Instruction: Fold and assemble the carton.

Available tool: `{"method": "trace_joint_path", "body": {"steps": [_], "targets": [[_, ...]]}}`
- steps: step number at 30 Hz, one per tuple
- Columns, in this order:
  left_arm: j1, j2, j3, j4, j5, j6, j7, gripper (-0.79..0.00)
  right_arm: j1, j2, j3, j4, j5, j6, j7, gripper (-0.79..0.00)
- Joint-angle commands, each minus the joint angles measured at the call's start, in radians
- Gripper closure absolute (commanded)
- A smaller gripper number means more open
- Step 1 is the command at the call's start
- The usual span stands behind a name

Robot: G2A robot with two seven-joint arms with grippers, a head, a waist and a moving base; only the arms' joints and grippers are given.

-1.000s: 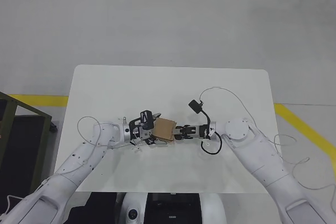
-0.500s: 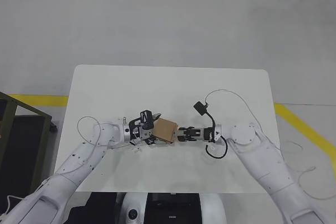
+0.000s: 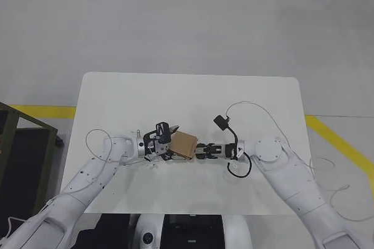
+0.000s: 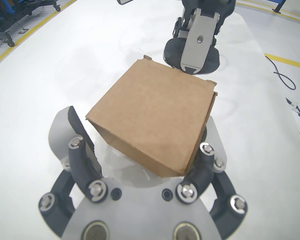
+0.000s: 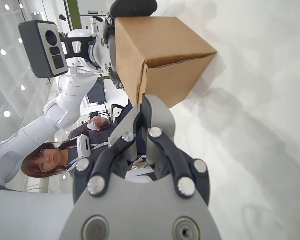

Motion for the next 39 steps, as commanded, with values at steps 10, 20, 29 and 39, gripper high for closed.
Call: {"method": "trace_joint_path", "body": {"steps": [10, 20, 29, 39], "targets": [[-0.001, -0.002, 0.002, -0.001, -0.002, 0.000, -0.005, -0.785, 0.039, -0.014, -0.031, 0.032, 0.020, -0.014, -0.002, 0.000], [0.000, -0.002, 0.002, -0.003, -0.002, 0.000, -0.010, -0.785, 0.053, -0.020, -0.038, 0.055, 0.030, -0.029, -0.001, 0.000], [0.007, 0.006, -0.020, 0.004, -0.018, -0.045, 0.026, -0.785, 0.001, 0.007, 0.040, -0.001, 0.017, -0.037, -0.013, 0.000], [0.071, 0.051, -0.102, 0.008, 0.019, -0.173, 0.186, -0.785, -0.058, 0.032, 0.092, -0.121, -0.040, -0.015, -0.008, -0.727]]}}
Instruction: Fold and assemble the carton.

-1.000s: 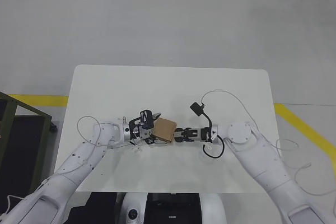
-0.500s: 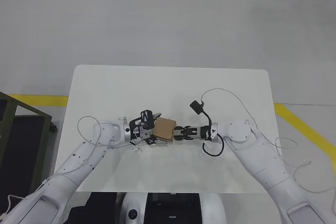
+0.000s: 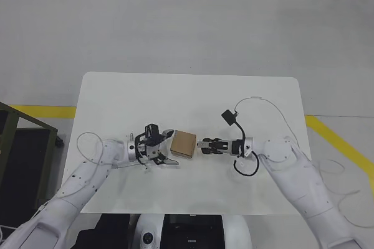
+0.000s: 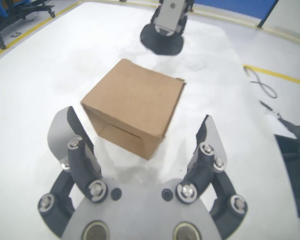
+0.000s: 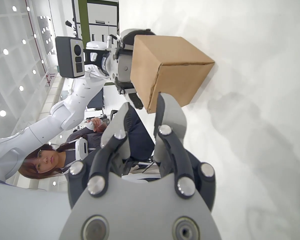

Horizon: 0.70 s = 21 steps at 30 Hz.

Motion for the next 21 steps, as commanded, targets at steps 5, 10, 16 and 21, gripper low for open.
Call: {"method": "trace_joint_path", "body": {"steps": [5, 10, 16, 21], "targets": [[0.057, 0.037, -0.084, 0.003, 0.039, -0.005, 0.121, -0.785, -0.027, 0.007, 0.000, -0.092, -0.040, 0.037, 0.000, -0.785], [0.105, 0.067, -0.179, -0.011, 0.044, 0.031, 0.195, -0.785, -0.042, 0.012, -0.010, -0.167, -0.068, 0.057, 0.014, -0.785], [0.126, 0.091, -0.294, -0.048, 0.009, 0.087, 0.181, -0.785, -0.052, 0.016, -0.015, -0.228, -0.111, 0.087, 0.010, -0.785], [0.140, 0.106, -0.386, -0.123, -0.030, 0.142, 0.084, -0.785, -0.060, 0.019, -0.023, -0.270, -0.148, 0.114, 0.005, -0.785]]}}
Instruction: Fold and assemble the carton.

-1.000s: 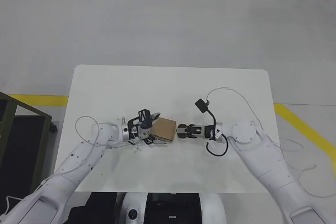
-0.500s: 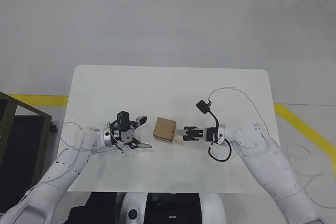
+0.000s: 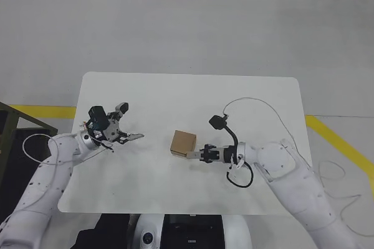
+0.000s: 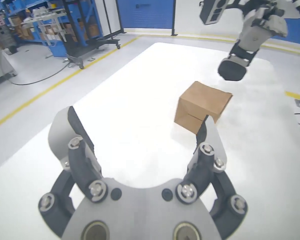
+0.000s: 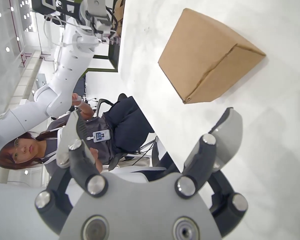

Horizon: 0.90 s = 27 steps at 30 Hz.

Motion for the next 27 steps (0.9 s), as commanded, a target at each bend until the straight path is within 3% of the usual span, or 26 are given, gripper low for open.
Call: {"method": "trace_joint_path", "body": {"steps": [1, 7, 17, 27], "targets": [[0.006, 0.005, -0.031, -0.031, -0.020, 0.004, -0.030, -0.785, -0.002, 0.001, -0.005, -0.014, -0.010, 0.009, 0.000, -0.785], [0.009, 0.010, -0.090, -0.063, -0.135, -0.032, -0.095, -0.785, -0.003, 0.000, -0.030, -0.055, -0.058, 0.045, -0.012, -0.785], [0.007, 0.011, -0.092, -0.064, -0.144, -0.035, -0.104, -0.785, -0.008, -0.002, -0.081, -0.119, -0.078, 0.063, 0.024, -0.785], [0.007, 0.011, -0.092, -0.064, -0.144, -0.035, -0.104, -0.785, 0.111, -0.056, -0.250, 0.050, -0.039, 0.052, 0.010, -0.785]]}}
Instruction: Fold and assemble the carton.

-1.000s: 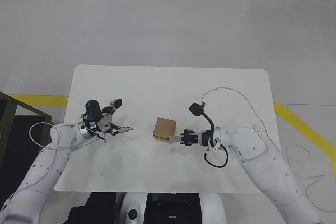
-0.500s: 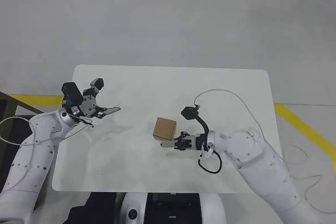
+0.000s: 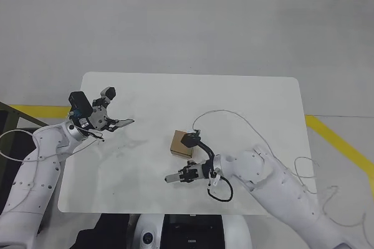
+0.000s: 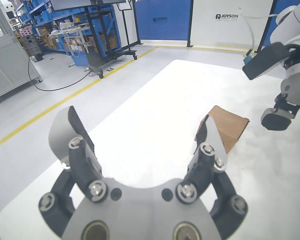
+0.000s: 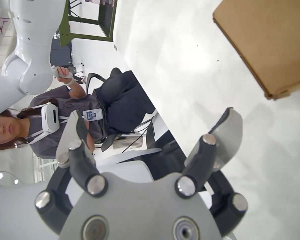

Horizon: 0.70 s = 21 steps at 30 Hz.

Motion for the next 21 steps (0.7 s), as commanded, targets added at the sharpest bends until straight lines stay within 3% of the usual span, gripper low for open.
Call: {"method": "trace_joint_path", "body": {"steps": [1, 9, 18, 21], "targets": [[0.000, 0.000, 0.000, 0.000, 0.000, 0.000, 0.000, -0.785, 0.027, -0.011, -0.019, 0.040, 0.019, -0.005, -0.007, -0.785], [0.000, 0.000, 0.000, 0.000, 0.000, 0.000, 0.000, -0.785, 0.082, -0.027, -0.015, 0.124, 0.044, 0.013, -0.044, -0.785], [0.000, 0.000, 0.000, 0.000, 0.000, 0.000, 0.000, -0.785, 0.061, 0.001, 0.089, 0.088, -0.018, 0.064, -0.079, -0.785], [0.000, 0.000, 0.000, 0.000, 0.000, 0.000, 0.000, -0.785, 0.044, 0.016, 0.105, 0.031, -0.120, 0.064, -0.071, -0.785]]}}
